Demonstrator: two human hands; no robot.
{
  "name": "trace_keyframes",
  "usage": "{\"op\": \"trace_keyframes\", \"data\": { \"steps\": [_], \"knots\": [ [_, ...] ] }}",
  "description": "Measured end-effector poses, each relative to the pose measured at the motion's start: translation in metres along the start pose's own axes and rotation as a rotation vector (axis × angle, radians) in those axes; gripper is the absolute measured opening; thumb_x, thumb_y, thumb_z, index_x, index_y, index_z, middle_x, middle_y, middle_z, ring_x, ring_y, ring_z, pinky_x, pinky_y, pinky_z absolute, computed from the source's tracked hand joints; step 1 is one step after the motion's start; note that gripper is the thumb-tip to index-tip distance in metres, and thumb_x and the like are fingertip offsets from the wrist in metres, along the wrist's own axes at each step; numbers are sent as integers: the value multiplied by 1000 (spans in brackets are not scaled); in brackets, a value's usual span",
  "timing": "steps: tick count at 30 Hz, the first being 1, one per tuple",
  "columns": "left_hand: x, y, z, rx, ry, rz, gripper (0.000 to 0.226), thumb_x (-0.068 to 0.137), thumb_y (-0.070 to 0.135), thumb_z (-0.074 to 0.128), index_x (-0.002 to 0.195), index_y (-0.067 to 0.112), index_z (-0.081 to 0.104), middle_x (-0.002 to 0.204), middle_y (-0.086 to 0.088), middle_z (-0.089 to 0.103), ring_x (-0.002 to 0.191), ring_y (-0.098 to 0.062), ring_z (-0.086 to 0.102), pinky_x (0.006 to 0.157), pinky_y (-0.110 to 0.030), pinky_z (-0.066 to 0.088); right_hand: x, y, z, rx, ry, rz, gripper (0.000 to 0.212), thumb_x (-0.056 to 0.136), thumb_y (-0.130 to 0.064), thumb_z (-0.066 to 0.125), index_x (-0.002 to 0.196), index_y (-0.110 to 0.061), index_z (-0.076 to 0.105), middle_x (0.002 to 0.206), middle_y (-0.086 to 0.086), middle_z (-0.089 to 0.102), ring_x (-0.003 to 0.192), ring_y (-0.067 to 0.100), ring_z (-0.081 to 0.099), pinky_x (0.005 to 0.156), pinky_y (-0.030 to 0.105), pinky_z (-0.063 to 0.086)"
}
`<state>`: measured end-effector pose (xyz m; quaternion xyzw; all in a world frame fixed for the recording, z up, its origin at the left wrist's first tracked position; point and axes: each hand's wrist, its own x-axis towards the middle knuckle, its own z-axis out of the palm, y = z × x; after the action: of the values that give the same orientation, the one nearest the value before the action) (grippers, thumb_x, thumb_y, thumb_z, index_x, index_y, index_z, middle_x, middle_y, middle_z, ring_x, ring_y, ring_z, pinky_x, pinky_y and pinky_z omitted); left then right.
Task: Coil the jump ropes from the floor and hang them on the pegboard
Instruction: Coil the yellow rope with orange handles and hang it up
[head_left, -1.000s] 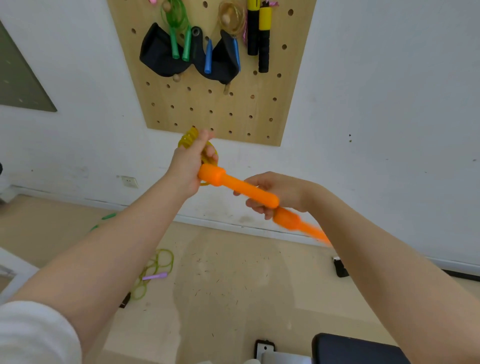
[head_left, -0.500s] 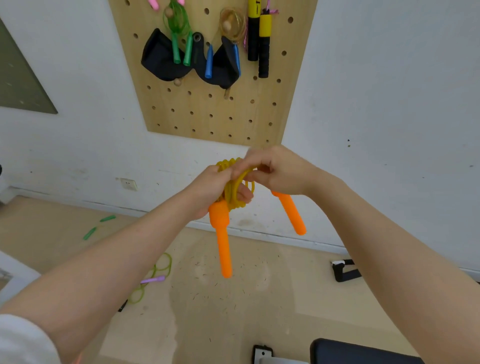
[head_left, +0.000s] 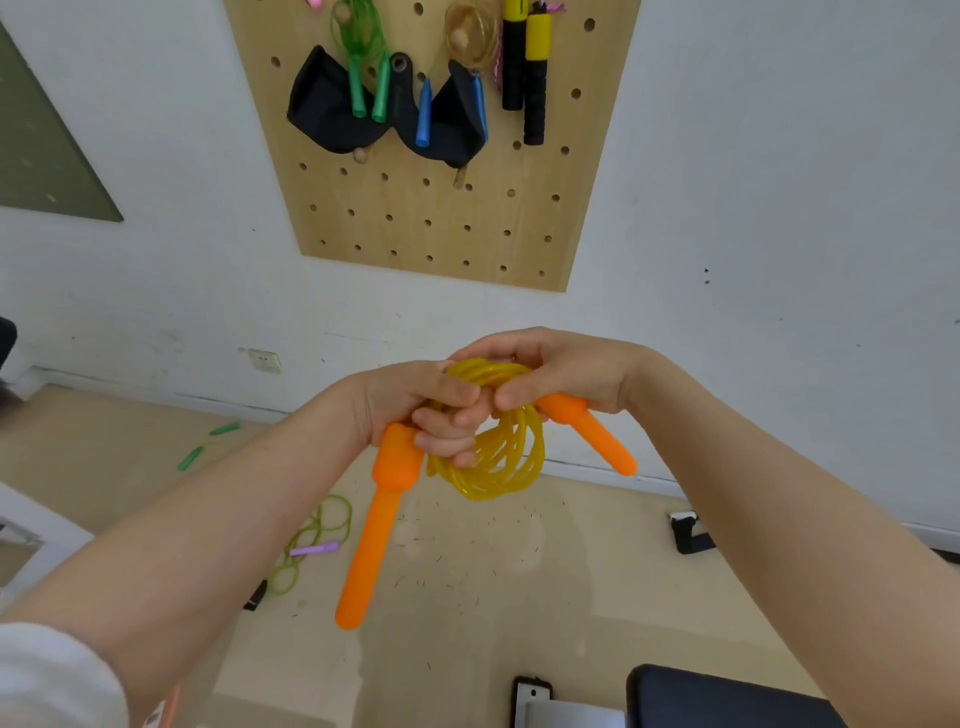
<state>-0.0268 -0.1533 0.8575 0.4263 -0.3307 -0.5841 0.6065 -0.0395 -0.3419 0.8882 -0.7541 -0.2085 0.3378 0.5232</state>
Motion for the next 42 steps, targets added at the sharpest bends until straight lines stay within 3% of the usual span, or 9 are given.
{"op": "trace_keyframes", "data": {
  "steps": [4,11,15,20,23,26,29,33,42],
  "knots": [
    [-2,5,3,150,482,-58,21,68,21,74,53,17,60,39,4,44,39,-12,47,65,-26,51,-1,-3,-2,-226,228,58,13,80,-19,70,88,-10,67,70,10,46,63,24,38,51,30,30],
    [13,12,19,735,1204,-43,19,78,22,72,88,8,64,78,-2,67,69,-11,62,57,-19,48,-2,6,-8,-107,500,103,25,84,-25,65,84,0,70,69,12,60,51,16,45,43,20,34],
    [12,4,18,660,1189,5,11,86,19,62,93,10,62,78,-6,71,76,-22,69,59,-26,53,2,13,-6,-19,515,113,20,85,-31,66,85,-11,67,74,5,65,52,11,50,46,22,37],
    [7,1,1,980,1312,-87,12,86,20,59,89,9,57,78,-9,67,67,-21,62,59,-33,49,-6,24,-15,-515,340,271,31,79,-34,71,103,-26,54,83,-8,57,81,14,55,73,26,43],
    [4,-6,-6,1170,1362,-203,11,85,19,57,84,12,50,72,-4,54,73,-28,55,64,-35,43,-10,22,-15,-653,349,261,33,81,-32,69,106,-30,47,89,-8,53,82,16,51,68,25,39],
    [3,-12,-10,1140,1395,-216,12,86,19,56,94,10,54,81,-7,57,81,-31,57,70,-37,46,-8,7,-12,-426,508,111,26,85,-32,65,104,-24,49,90,-2,56,68,10,49,58,21,36],
    [3,-14,-13,1077,1364,-224,10,80,24,56,78,15,53,77,-8,59,83,-33,58,73,-41,49,-3,-7,-3,-202,521,25,15,90,-30,59,94,-18,50,76,-2,59,56,9,45,50,21,32],
    [6,-6,-8,871,1320,-230,11,79,17,62,73,13,52,70,-6,54,66,-23,53,60,-31,43,5,-12,4,-77,560,-29,12,94,-27,53,88,-18,49,74,0,60,53,9,45,48,19,32],
    [5,-6,-10,917,1046,-605,11,74,17,64,79,8,59,70,-6,53,65,-18,50,59,-28,41,30,-17,33,-341,652,-99,26,89,-30,60,110,-22,46,89,-6,56,72,21,63,77,40,53]
  ]
}}
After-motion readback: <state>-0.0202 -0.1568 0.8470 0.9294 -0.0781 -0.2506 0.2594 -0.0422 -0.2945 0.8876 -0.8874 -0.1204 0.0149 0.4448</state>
